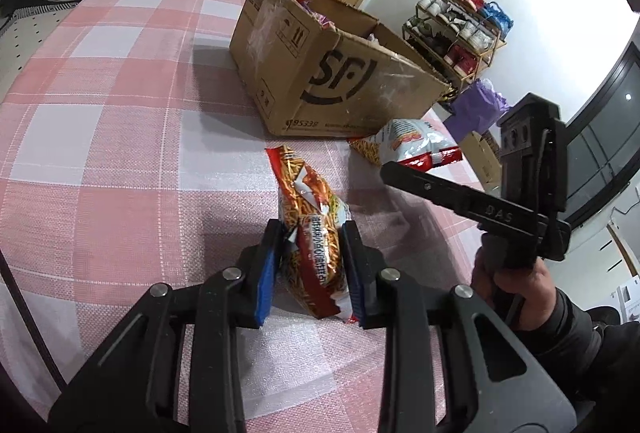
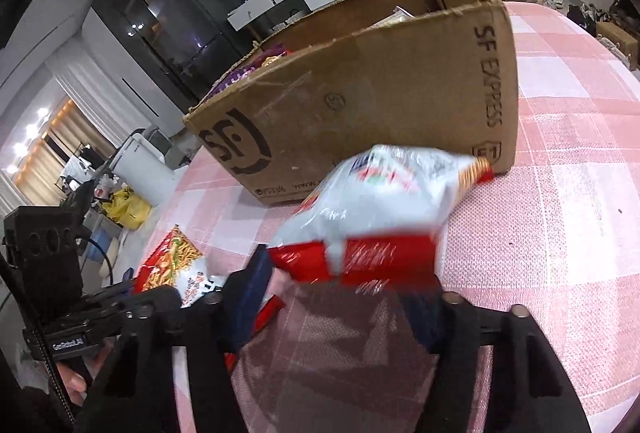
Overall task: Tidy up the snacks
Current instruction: 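Grasp the white-red snack pack with the right tool while the left tool holds the noodle bag, then lift and carry both held bags over the open box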
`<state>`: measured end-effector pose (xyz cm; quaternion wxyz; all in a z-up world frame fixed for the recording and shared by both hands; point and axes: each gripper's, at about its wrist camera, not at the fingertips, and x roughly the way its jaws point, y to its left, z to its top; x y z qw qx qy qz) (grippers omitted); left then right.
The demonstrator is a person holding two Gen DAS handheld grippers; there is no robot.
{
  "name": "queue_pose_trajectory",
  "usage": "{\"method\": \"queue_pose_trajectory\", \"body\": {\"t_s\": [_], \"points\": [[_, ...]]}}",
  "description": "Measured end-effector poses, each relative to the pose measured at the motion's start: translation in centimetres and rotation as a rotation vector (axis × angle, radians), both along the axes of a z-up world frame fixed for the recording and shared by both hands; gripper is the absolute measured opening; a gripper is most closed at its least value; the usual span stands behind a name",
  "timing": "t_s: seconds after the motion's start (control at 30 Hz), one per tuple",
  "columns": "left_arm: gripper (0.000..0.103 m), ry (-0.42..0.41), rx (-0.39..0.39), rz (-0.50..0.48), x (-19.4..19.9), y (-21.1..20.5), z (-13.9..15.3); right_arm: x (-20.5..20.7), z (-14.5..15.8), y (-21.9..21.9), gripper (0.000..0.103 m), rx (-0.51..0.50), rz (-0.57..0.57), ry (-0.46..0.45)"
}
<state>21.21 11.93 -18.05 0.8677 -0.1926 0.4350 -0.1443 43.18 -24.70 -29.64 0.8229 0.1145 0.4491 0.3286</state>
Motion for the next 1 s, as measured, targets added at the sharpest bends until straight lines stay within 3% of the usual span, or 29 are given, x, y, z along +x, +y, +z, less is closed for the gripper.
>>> {"method": "queue_pose_trajectory", "body": {"t_s": [0.17, 0.3, 0.63, 0.73, 0.8, 0.87, 1.0], "points": [[0.030, 0.025, 0.005, 0.014, 0.5, 0.0, -0.4, -0.2, -0.5, -1.1, 0.062, 0.007, -0.023, 0.039], [0.032, 0.034, 0.014, 0.021, 0.8, -0.3, -0.5, -0.3, -0.3, -2.9, 0.081, 0.035, -0.074, 0.050], [0.038, 0.062, 0.024, -0.022, 1.5, -2.0, -1.5, 1.7, -0.7, -6.0, 0.081, 0.164, -0.148, 0.110], [0.038, 0.067, 0.028, -0.033, 1.6, -2.5, -1.7, 2.5, -1.1, -6.3, 0.061, 0.214, -0.155, 0.133], [0.037, 0.062, 0.036, -0.040, 1.5, -2.9, -1.7, 2.8, -1.3, -6.5, 0.054, 0.232, -0.151, 0.151], [0.035, 0.063, 0.028, -0.035, 1.4, -2.9, -1.7, 2.6, -1.3, -6.6, 0.049, 0.249, -0.141, 0.152], [0.033, 0.065, 0.018, -0.033, 1.3, -2.7, -1.5, 1.9, -0.9, -7.2, 0.048, 0.275, -0.132, 0.133]]}}
